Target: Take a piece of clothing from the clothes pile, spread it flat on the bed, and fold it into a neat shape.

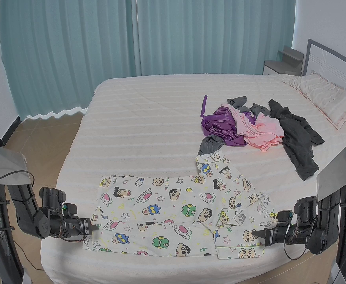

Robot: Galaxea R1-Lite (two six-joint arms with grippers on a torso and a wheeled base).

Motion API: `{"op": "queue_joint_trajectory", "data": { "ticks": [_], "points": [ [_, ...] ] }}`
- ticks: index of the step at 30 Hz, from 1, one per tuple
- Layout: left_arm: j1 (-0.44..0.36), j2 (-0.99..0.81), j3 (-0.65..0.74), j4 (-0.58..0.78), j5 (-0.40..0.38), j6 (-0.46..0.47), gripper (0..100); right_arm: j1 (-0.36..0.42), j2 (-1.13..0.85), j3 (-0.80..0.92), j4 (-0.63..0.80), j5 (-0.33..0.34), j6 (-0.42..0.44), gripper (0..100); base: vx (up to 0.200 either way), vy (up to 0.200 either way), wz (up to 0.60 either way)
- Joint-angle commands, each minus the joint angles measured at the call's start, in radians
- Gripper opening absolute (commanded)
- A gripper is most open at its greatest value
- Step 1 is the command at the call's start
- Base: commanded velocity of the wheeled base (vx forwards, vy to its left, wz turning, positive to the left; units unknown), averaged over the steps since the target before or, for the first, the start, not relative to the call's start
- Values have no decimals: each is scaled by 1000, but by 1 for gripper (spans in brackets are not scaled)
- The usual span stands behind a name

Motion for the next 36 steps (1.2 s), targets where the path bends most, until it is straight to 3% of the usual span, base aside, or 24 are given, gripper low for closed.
{"op": "queue_joint_trajectory", "data": {
  "ticks": [1, 9, 25, 26, 27, 28, 33, 36],
  "points": [
    [2, -1, 4, -1, 1, 2, 0, -5, 9, -29, -18, 3, 7, 0, 0, 0, 0],
    [8, 7, -2, -2, 47, 3, 0, -20, 3, -116, -16, -11, 48, 0, 0, 0, 0],
    [8, 37, 15, -84, 50, 0, 0, -22, 49, -167, -15, -17, 68, 0, 0, 0, 0],
    [8, 37, 16, -84, 51, 0, 0, -20, 58, -167, -15, -17, 68, 100, 0, 0, 0],
    [8, 37, 16, -84, 51, 0, 0, -20, 60, -172, -15, -17, 68, 100, 0, 0, 0],
    [8, 37, 18, -84, 51, 0, 100, -22, 61, -172, -15, -15, 68, 100, 0, 0, 0],
    [8, 36, 18, -84, 51, -3, 100, -22, 51, -162, -16, -15, 83, 100, 0, 0, 0],
    [12, 31, 21, -82, 51, -6, 100, -25, 28, -147, -16, -61, 97, 100, 0, 0, 0]
  ]
}}
